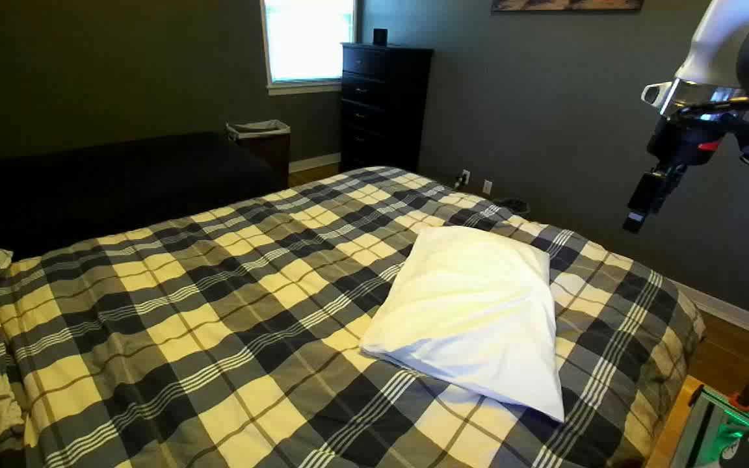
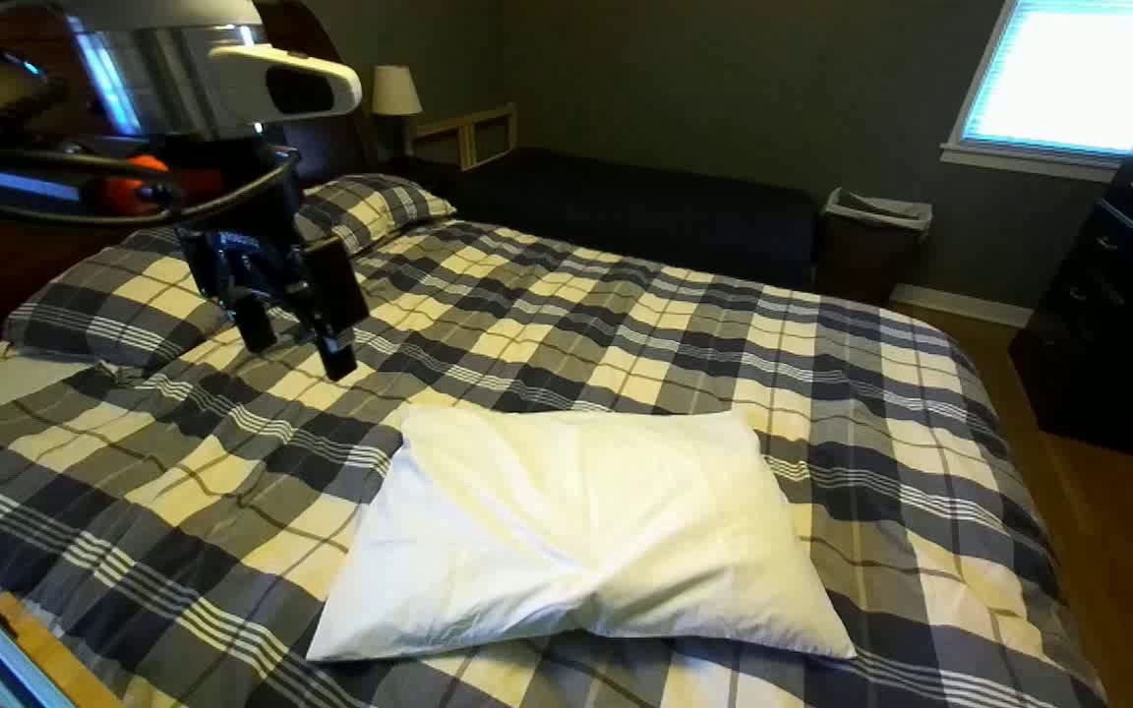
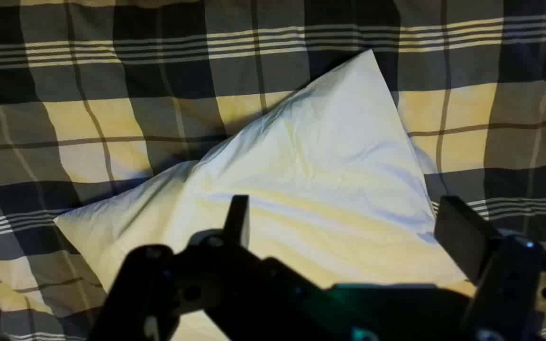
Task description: Turn the white pillow around
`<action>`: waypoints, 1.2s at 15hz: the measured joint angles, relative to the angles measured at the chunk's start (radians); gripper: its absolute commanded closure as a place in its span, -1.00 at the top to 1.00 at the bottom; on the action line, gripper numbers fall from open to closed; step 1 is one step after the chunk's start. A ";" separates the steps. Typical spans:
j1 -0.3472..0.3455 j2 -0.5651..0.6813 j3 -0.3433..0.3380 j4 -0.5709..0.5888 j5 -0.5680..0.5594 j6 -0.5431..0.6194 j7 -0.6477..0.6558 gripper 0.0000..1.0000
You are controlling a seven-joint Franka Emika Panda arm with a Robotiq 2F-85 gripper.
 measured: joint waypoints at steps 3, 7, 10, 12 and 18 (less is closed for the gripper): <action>0.000 0.000 0.000 0.000 0.000 0.000 0.000 1.00; 0.000 0.003 -0.001 0.002 0.000 0.000 0.000 1.00; 0.000 0.053 -0.020 0.034 -0.001 0.000 0.002 1.00; -0.003 0.130 -0.049 0.078 -0.005 0.012 0.000 1.00; -0.026 0.427 -0.091 0.236 -0.010 0.113 0.021 1.00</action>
